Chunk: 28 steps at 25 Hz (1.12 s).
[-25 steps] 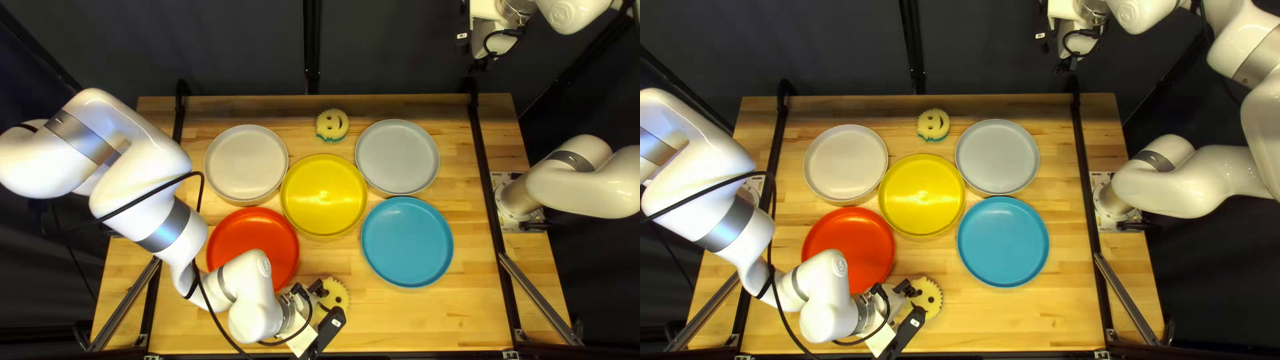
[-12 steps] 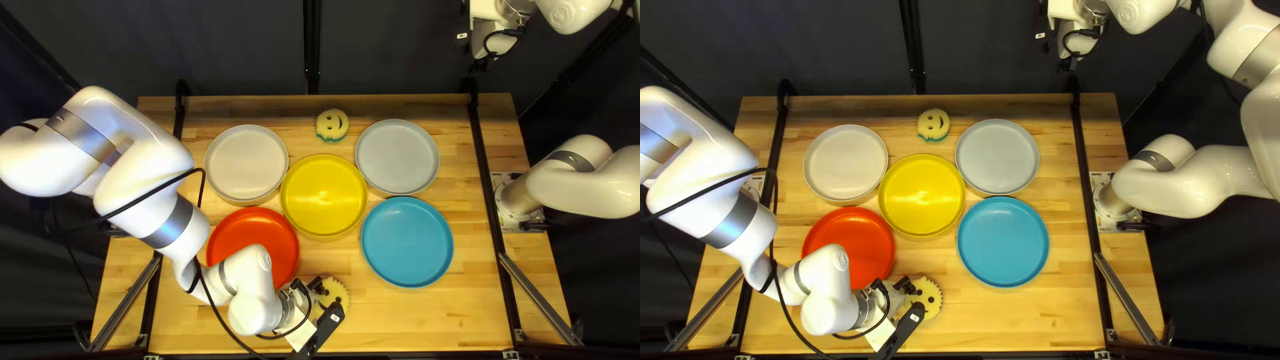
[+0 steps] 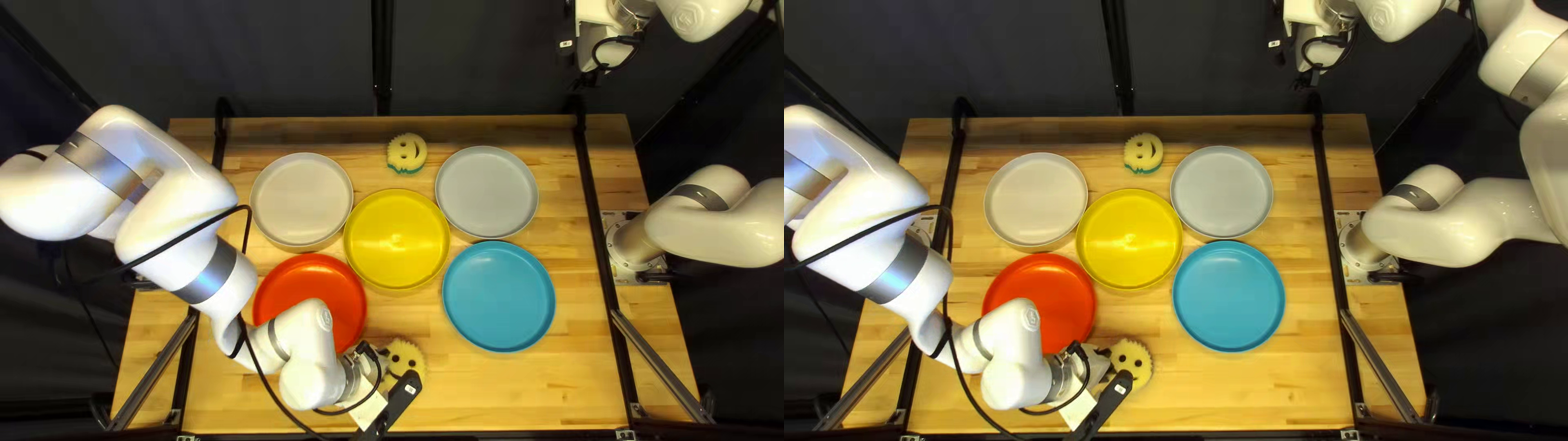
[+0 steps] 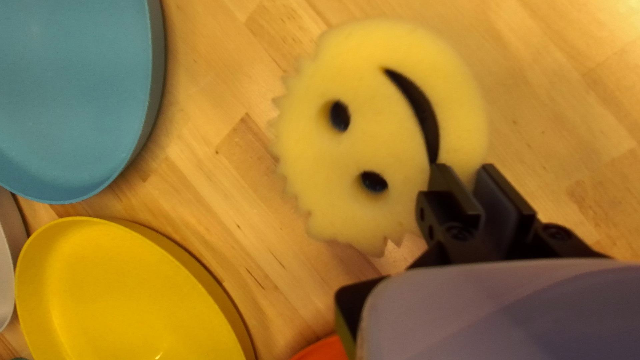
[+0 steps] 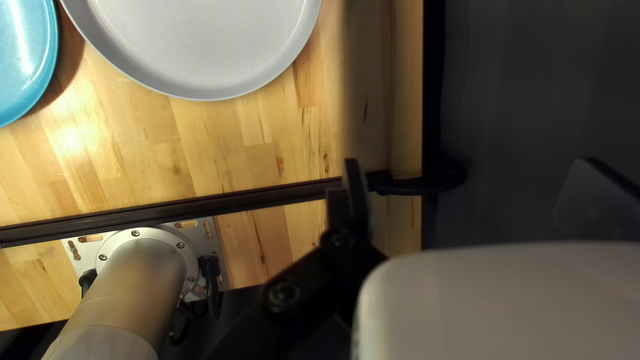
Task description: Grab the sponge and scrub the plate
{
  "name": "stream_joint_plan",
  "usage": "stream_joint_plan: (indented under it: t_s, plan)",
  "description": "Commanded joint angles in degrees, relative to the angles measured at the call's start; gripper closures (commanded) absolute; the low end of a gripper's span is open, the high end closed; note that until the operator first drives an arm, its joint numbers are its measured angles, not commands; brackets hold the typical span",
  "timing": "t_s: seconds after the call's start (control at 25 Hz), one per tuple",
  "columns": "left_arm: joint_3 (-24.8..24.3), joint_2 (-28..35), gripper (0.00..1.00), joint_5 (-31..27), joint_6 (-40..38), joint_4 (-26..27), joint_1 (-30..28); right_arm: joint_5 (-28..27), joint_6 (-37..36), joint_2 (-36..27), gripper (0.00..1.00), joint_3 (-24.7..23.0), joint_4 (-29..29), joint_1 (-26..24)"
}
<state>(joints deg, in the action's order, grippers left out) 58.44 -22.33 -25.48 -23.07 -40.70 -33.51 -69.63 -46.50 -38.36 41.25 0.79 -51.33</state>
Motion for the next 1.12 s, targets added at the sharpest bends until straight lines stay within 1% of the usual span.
stream_joint_plan:
  t_s: [0.04, 0.24, 0.4, 0.6, 0.72, 0.88, 0.92, 1.04, 1.12]
  plan:
    - [-0.5, 0.5, 1.00, 0.0, -0.9, -0.8, -0.3, 0.0, 0.0, 0.0, 0.00, 0.0, 0.0, 0.0]
    - [-0.8, 3.2, 1.00, -3.2, 2.6, 3.6, -0.9, 0.0, 0.0, 0.0, 0.00, 0.0, 0.0, 0.0]
    - [-1.7, 5.6, 1.00, -4.8, 8.8, 9.3, -0.4, 0.0, 0.0, 0.0, 0.00, 0.0, 0.0, 0.0]
    - [-5.2, 11.1, 1.00, -8.4, 13.0, 14.5, -0.4, 0.0, 0.0, 0.0, 0.00, 0.0, 0.0, 0.0]
    - [-6.5, 14.0, 1.00, -11.1, 14.0, 16.5, -0.8, 0.0, 0.0, 0.0, 0.00, 0.0, 0.0, 0.0]
    - [-9.3, 21.2, 1.00, -17.8, 14.3, 19.4, -2.1, 0.0, 0.0, 0.0, 0.00, 0.0, 0.0, 0.0]
    - [-9.7, 22.1, 1.00, -18.8, 14.3, 19.9, -2.3, 0.0, 0.0, 0.0, 0.00, 0.0, 0.0, 0.0]
    - [-11.7, 24.3, 1.00, -20.3, 14.0, 21.3, -2.7, 0.0, 0.0, 0.0, 0.00, 0.0, 0.0, 0.0]
    - [-14.0, 25.5, 1.00, -19.9, 13.6, 22.5, -3.0, 0.0, 0.0, 0.0, 0.00, 0.0, 0.0, 0.0]
